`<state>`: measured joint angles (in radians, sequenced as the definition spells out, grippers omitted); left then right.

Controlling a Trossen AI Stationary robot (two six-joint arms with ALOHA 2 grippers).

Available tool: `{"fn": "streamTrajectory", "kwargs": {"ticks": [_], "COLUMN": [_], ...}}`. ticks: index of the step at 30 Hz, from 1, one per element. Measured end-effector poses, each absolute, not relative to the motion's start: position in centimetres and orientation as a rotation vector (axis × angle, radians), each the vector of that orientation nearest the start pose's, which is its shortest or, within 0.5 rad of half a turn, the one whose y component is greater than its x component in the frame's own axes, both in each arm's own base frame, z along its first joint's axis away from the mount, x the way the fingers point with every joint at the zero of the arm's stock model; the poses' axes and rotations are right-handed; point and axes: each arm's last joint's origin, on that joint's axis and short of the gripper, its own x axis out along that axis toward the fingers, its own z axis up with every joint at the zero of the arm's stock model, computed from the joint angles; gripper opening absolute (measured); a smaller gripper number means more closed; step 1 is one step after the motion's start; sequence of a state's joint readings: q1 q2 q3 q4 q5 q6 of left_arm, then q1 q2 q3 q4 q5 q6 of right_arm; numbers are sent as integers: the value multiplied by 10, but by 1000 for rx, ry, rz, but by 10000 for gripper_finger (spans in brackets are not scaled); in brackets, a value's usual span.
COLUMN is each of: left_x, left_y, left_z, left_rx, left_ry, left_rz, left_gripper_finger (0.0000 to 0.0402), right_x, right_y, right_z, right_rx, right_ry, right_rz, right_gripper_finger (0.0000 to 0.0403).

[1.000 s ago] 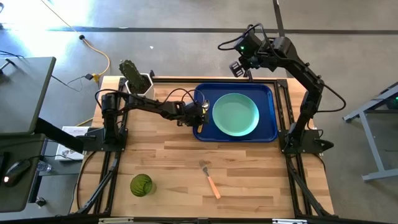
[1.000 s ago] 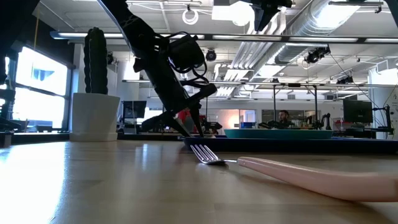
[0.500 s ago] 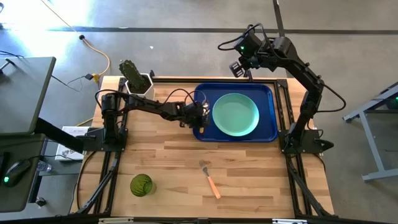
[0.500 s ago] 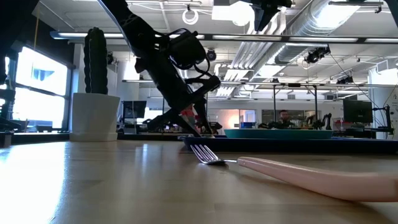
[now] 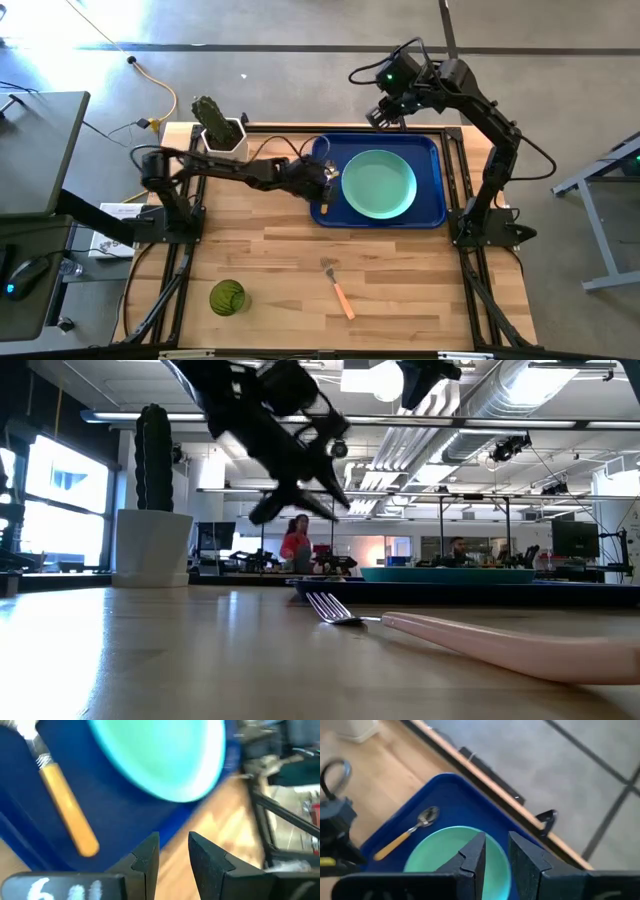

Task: Pick and place plate/cup/fork/spoon on tray
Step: Put the fork on the left side of the light green plate on the blue tray

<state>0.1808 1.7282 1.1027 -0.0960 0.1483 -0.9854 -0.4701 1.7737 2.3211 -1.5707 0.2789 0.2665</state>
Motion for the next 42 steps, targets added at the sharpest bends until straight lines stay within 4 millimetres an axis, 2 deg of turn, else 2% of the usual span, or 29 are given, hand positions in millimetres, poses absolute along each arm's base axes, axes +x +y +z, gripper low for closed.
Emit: {"fn": "streamTrajectory", "kwargs": {"ticks": [5, 10, 16, 19, 26, 31, 36, 42], "left_x": [347, 323, 291, 273, 232, 212, 200, 195], "left_y": [56, 53, 46, 43, 34, 30, 28, 27], "left_z": [252, 294, 335, 349, 367, 375, 380, 379], "left_rx": [-930, -797, -653, -606, -515, -467, -444, -439], "left_ry": [528, 428, 326, 311, 340, 341, 334, 355], "left_rz": [277, 199, 122, 102, 75, 62, 55, 53], "left_gripper_finger": [94, 94, 94, 94, 94, 94, 94, 94], "right_x": [269, 277, 288, 293, 300, 306, 313, 332], "right_y": [-135, -119, -90, -71, -30, -3, 19, 42], "right_z": [459, 458, 458, 458, 458, 455, 448, 429], "right_rx": [368, 455, 521, 567, 679, 720, 755, 788], "right_ry": [944, 931, 921, 923, 914, 923, 951, 1020], "right_rz": [-747, -667, -609, -560, -538, -530, -522, -527], "right_gripper_finger": [75, 75, 75, 75, 75, 75, 88, 135]}}
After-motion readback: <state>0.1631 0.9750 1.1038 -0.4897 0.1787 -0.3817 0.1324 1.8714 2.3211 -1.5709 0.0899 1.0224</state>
